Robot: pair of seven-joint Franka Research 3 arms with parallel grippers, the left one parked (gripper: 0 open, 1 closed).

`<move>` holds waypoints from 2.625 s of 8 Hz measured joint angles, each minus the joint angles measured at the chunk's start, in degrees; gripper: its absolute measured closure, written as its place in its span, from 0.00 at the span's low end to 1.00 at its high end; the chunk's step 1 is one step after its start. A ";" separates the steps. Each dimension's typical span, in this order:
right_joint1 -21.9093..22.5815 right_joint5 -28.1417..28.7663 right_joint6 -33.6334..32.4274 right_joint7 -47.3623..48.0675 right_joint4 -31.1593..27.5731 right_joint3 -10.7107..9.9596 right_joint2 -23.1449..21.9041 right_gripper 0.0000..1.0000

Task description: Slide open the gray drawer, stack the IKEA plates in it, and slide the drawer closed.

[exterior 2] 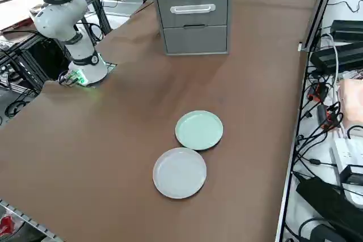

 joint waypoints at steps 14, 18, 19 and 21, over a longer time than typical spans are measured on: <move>7.35 24.00 18.25 -5.49 -12.02 1.30 12.07 0.00; 7.36 30.18 18.91 -16.84 -16.77 0.98 10.75 0.00; 7.33 30.83 19.04 -18.29 -17.71 0.81 10.10 0.00; 7.35 31.29 19.35 -19.48 -18.83 0.72 9.33 0.00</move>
